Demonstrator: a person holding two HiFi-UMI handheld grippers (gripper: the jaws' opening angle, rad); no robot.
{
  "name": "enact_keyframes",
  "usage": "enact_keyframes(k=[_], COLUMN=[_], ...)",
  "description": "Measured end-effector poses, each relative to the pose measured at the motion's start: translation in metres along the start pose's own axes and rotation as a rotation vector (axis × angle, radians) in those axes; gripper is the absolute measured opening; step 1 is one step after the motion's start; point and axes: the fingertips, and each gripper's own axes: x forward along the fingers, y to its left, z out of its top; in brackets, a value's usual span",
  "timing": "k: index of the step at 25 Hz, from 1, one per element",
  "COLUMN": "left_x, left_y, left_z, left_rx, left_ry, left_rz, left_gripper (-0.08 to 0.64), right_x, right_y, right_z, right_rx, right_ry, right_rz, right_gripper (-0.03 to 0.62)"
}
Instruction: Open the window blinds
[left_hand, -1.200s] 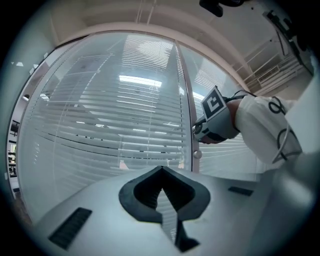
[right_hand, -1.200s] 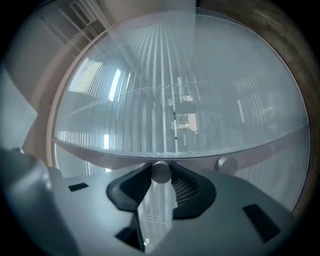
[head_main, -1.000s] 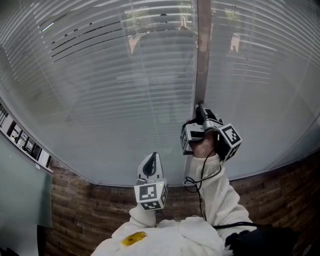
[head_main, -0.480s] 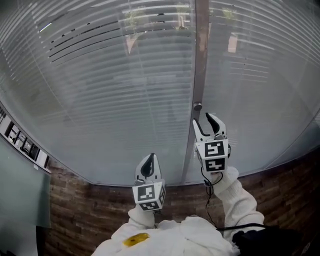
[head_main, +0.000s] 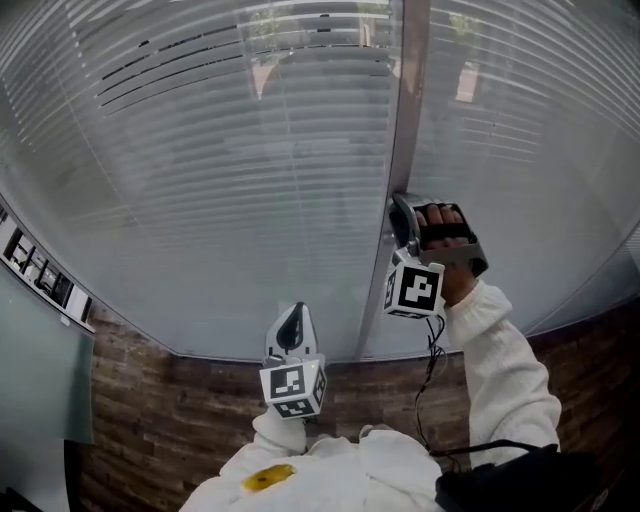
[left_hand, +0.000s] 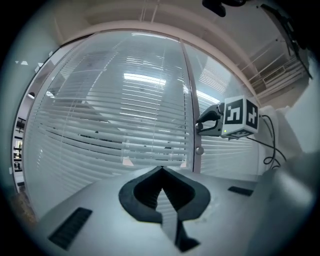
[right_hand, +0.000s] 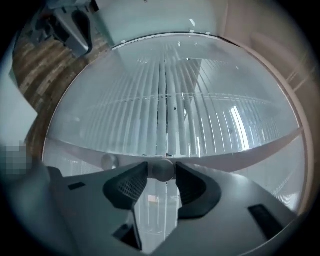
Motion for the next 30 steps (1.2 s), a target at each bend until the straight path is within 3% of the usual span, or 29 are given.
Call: enact_keyframes(k=[5,8,10,19,25,30], left_x=[-0.003,-0.003,-0.004,-0.010,-0.012,-0.010], left_y=[0.002,-0.001,-0.004,0.004,0.009,0.011], left_z=[-0.002,0.000,0.001,0.007,0.004,0.003], left_rx=[0.000,0.007,0.012,0.019,0.011,0.003], left_ry=[0.005,-0.003,-0.006,-0.011,-0.012,-0.015], left_rz=[0.011,0.006,0.002,0.027,0.035,0.033], left_gripper=[-0.002,-0.002,-0.002,-0.002,-0.002,-0.002], right_x=[0.000,0.001,0.001,-0.001,-0.002,-0.002], right_y=[-0.004,-0.006,-0.007,-0.014,-0.017,-0.018], right_z=[0.001,0.002,0.000,-0.006,-0.008,-0.011], right_rx=[-0.012,0.058,0.154,0.760,0.935,1.158], right_ry=[0.028,0.034,0.039,0.053,0.057,0.047], right_rz=[-0.038,-0.044,-0.046,-0.088,-0.128,-0.124], right_gripper=[0.165,0.135,0.133,0.133,0.132,0.132])
